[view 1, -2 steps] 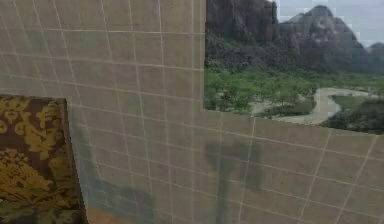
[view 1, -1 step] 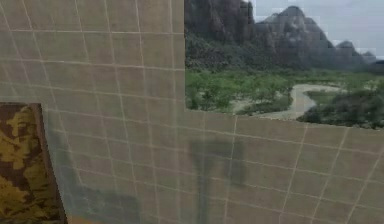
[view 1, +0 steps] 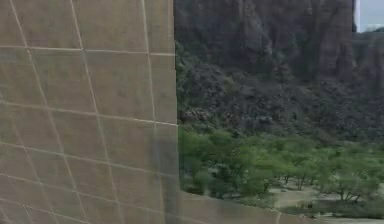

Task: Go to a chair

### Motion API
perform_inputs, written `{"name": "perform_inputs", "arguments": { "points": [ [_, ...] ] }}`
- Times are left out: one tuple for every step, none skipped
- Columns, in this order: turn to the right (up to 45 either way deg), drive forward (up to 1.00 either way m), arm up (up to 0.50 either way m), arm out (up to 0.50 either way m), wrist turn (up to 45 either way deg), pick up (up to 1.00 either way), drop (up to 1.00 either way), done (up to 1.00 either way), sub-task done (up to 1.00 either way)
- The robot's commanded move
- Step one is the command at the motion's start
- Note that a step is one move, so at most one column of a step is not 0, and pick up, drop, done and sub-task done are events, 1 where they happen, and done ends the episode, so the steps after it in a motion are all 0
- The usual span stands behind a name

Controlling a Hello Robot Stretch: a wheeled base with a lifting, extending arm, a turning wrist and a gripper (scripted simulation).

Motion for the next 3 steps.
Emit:
{"name": "perform_inputs", "arguments": {
  "points": [
    [-45.0, 0.0, 0.0, 0.0, 0.0, 0.0, 0.0, 0.0, 0.0],
    [-36.0, 0.0, 0.0, 0.0, 0.0, 0.0, 0.0, 0.0, 0.0],
    [0.0, 0.0, 0.0, 0.0, 0.0, 0.0, 0.0, 1.0, 0.0]
  ]
}}
